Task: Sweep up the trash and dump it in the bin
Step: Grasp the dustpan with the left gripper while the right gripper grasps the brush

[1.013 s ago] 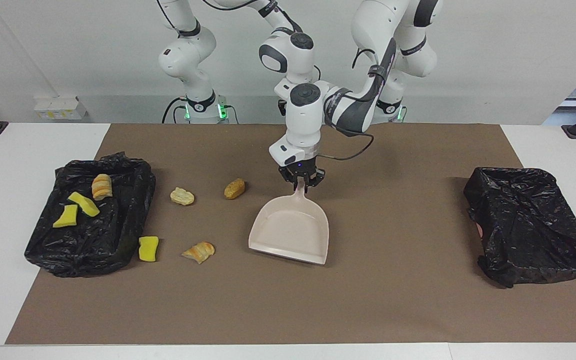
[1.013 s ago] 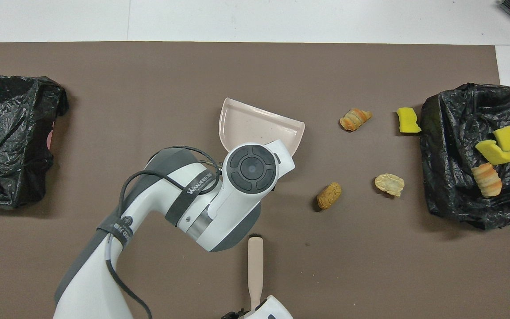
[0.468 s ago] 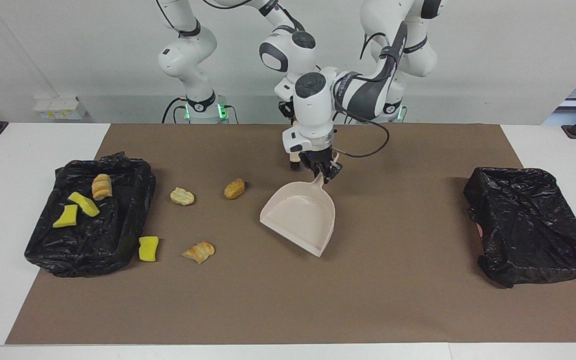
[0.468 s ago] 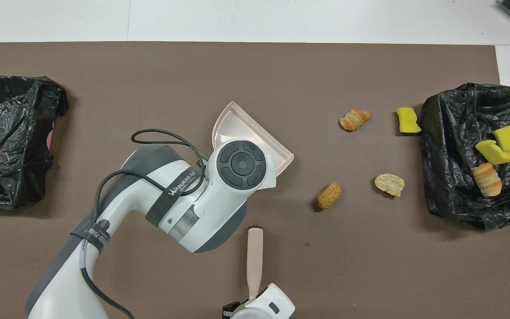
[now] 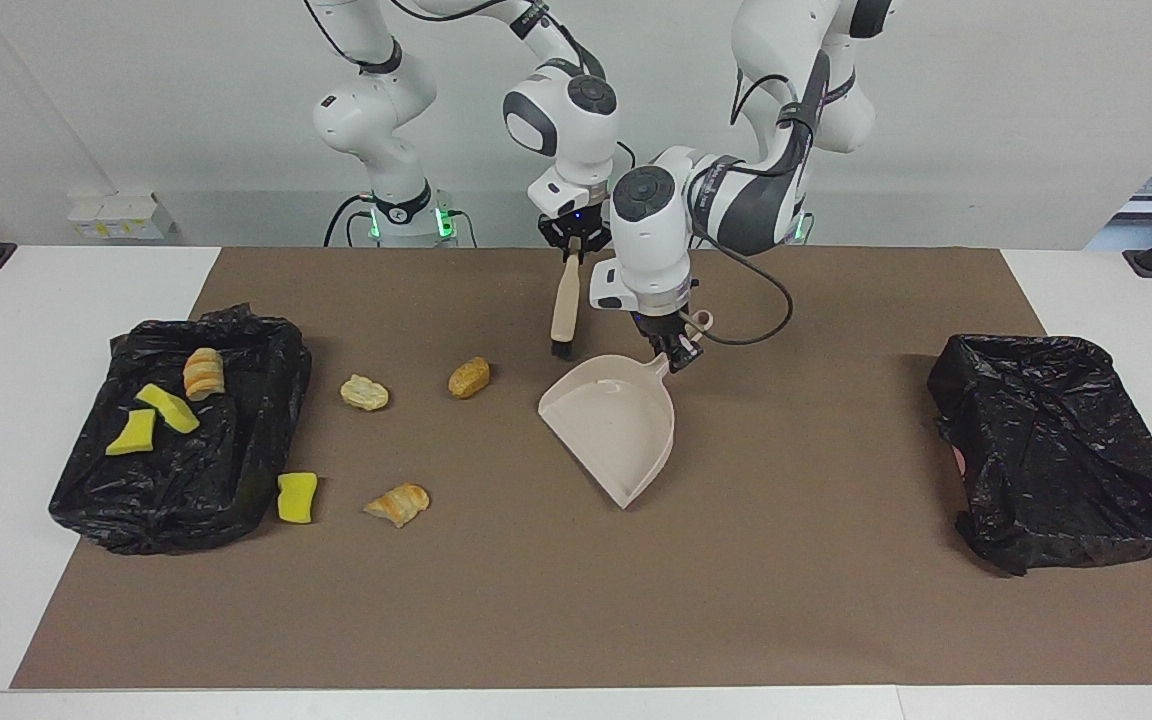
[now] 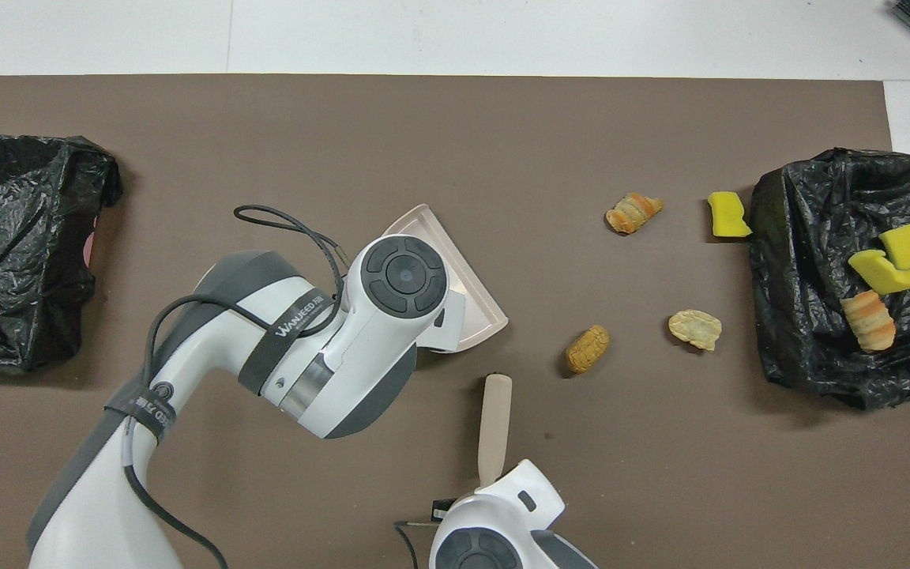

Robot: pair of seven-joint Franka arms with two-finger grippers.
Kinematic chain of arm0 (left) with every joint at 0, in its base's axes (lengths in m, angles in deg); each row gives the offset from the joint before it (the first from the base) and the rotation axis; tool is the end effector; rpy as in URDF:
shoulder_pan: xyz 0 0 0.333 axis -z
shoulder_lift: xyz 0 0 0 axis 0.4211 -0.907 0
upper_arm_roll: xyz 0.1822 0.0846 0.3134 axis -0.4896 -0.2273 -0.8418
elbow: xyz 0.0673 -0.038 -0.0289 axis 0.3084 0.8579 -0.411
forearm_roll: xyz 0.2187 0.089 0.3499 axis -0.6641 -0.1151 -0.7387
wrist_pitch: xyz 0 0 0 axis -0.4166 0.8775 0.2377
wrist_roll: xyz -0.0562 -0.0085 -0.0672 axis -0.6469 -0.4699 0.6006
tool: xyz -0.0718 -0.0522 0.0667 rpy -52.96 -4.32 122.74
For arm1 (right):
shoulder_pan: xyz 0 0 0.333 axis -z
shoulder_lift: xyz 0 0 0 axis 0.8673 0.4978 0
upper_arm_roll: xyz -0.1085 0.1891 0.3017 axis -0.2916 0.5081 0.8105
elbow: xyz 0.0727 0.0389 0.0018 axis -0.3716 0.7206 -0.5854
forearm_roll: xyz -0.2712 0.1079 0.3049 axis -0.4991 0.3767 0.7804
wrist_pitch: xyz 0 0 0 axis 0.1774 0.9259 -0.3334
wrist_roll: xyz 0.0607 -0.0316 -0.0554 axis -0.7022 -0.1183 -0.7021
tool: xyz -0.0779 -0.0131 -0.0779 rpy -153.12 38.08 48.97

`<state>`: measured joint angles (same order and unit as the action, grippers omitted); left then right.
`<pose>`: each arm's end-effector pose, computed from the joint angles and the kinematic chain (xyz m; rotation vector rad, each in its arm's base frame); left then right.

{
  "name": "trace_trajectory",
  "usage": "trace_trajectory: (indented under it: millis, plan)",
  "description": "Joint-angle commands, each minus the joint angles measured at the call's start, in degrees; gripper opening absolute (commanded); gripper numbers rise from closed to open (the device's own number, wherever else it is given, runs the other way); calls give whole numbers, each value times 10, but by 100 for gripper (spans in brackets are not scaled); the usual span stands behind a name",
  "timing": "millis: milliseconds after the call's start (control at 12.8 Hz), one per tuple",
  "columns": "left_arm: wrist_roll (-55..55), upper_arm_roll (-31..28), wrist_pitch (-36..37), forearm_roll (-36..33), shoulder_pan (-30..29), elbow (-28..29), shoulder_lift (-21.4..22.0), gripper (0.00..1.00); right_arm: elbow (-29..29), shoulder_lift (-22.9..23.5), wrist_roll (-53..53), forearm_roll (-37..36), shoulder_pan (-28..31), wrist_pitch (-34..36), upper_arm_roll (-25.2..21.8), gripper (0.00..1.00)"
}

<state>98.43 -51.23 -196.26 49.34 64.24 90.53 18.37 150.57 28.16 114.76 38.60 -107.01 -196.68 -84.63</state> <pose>0.5166 -0.3856 0.4278 -2.5438 1.5156 0.2116 0.3055 0.3683 0.3966 3.0272 -0.2002 -0.1409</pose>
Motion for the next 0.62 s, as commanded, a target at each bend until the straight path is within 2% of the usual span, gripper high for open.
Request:
trace_trajectory:
  millis: [0,312,545]
  plan:
    - [56,3,-10,-10,-7,93,59,0,-14,-34,-59,-12,53,62,1,0]
    - [121,3,-10,-31,-13,140,88,0,-55,-30,-131,-70,143,111,2,0]
    - [124,3,-4,-63,0,169,109,0,-93,13,-205,-110,223,108,2,0]
